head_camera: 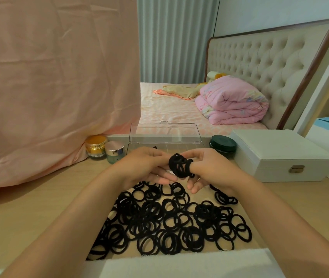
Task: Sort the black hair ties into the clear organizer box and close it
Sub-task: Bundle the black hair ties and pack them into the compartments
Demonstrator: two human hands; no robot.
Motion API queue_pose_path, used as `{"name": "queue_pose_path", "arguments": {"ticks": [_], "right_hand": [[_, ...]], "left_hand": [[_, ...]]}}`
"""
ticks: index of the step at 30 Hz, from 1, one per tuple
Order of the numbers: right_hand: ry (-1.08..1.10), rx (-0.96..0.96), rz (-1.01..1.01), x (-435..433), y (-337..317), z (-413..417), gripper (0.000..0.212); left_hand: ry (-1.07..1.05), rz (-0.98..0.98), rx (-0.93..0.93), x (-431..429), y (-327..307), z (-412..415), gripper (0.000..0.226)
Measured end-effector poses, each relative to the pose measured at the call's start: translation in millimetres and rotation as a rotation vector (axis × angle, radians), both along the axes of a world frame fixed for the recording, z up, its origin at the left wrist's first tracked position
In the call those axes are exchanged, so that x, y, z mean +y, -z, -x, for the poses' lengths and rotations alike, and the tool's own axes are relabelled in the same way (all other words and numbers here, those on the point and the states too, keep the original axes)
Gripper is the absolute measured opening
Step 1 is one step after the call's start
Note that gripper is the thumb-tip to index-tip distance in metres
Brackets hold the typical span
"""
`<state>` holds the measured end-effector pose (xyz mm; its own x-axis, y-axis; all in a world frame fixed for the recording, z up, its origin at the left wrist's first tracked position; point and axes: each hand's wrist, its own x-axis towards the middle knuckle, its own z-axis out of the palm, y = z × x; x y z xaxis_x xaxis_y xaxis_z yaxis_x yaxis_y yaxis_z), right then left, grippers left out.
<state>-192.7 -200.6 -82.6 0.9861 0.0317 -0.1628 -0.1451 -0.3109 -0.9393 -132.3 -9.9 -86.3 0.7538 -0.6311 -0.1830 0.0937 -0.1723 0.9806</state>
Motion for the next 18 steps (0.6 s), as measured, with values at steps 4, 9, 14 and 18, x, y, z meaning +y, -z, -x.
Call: {"name": "queue_pose_path", "arguments": {"ticks": [4, 9, 14, 18], "right_hand": [[0.027, -0.007, 0.043, -0.2, 1.5, 0.5, 0.017], [0.060, -0.035, 0.192, 8.4, 10.1, -1.2, 0.007], [-0.027, 0.018, 0.029, 9.1, 9.3, 0.3, 0.014], [-0.040, 0.018, -0.034, 8.6, 6.3, 1.9, 0.020]], "left_hand": [[0.086, -0.021, 0.022, 4.5, -0.9, -3.8, 0.050], [0.084, -0.251, -0.190, -1.2, -0.6, 2.2, 0.040], [0.016, -0.231, -0.190, 3.9, 6.0, -3.8, 0.023], [0.000, -0.176, -0.167, 6.3, 4.5, -5.3, 0.024]]}}
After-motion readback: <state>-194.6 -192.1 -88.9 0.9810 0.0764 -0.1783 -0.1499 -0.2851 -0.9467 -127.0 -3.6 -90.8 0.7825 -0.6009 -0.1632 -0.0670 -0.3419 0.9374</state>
